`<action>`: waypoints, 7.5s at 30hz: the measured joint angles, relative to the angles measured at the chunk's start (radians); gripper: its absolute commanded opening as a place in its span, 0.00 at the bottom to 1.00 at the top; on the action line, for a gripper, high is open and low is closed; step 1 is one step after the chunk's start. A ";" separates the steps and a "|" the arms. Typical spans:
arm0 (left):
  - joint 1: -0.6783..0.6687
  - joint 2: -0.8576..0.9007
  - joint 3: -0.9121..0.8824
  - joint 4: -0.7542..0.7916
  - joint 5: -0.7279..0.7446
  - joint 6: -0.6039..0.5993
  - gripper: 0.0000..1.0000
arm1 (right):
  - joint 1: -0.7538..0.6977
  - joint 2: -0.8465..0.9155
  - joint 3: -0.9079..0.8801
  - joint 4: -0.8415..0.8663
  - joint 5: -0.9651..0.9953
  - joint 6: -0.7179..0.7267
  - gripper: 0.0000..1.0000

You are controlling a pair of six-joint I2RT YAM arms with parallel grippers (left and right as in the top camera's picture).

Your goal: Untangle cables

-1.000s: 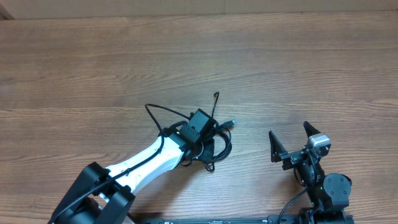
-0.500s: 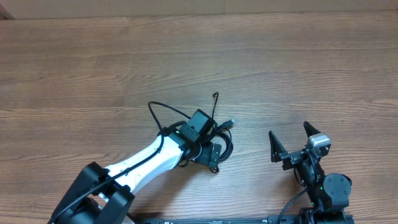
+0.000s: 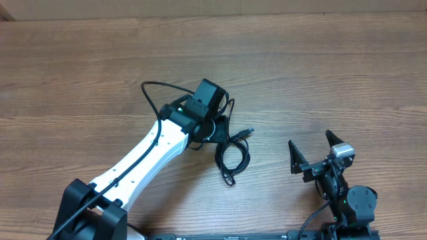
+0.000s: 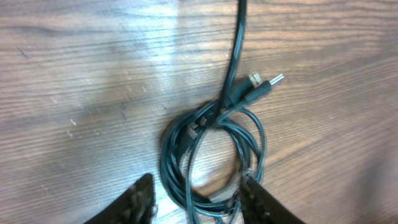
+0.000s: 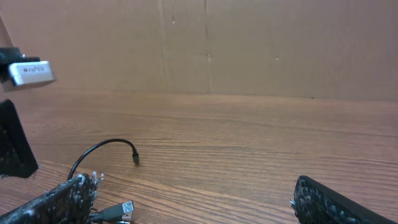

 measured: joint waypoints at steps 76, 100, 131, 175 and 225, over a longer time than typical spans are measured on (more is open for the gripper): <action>0.169 -0.081 0.349 -0.204 0.283 0.228 0.04 | 0.000 0.001 0.000 0.000 0.000 0.000 1.00; 0.169 -0.072 0.349 -0.386 0.206 0.291 0.04 | 0.000 0.001 0.000 0.000 0.000 0.000 1.00; 0.169 -0.063 0.340 -0.384 0.205 0.172 0.04 | 0.000 0.001 0.000 -0.001 0.000 0.001 1.00; 0.164 0.086 0.338 -0.444 0.075 0.100 0.04 | 0.000 0.035 0.050 -0.149 -0.492 0.875 1.00; 0.220 0.363 0.336 -0.166 0.145 -0.031 0.27 | 0.000 0.208 0.383 -0.648 -0.592 0.975 1.00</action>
